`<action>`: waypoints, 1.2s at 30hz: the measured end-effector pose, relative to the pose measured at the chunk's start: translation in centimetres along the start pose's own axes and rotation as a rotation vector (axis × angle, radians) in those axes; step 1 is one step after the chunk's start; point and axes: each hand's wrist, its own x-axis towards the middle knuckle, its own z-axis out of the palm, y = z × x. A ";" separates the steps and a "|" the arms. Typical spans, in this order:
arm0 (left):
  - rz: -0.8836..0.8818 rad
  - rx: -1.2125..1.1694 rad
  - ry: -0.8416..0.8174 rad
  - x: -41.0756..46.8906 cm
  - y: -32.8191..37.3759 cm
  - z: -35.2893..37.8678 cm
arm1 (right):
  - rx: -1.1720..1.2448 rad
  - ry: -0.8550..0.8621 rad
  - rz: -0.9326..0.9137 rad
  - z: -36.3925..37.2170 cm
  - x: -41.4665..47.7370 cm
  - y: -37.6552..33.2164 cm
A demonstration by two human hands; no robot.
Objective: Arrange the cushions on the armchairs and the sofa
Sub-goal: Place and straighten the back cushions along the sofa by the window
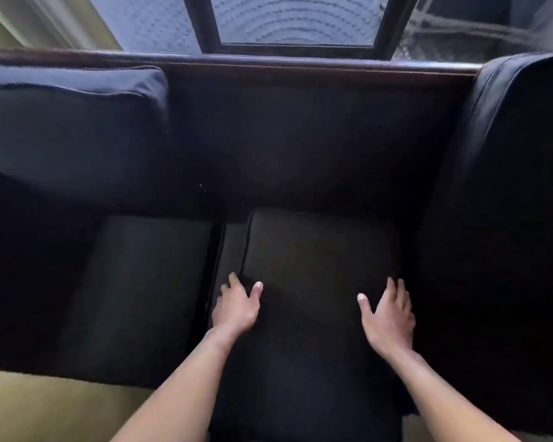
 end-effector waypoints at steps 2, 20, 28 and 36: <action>-0.064 -0.065 -0.015 0.4 -0.5 1.7 | 0.169 -0.011 0.064 0.7 0.4 1.0; -0.163 -0.689 -0.214 3.1 -3.6 1.8 | 0.462 0.037 0.295 2.7 1.4 3.2; 0.016 -0.824 -0.354 1.1 -3.9 -2.4 | 0.469 0.148 0.373 3.6 -1.4 1.7; 0.310 -0.715 -0.101 -6.8 0.7 -11.2 | 0.618 0.128 0.198 0.1 -5.6 -3.3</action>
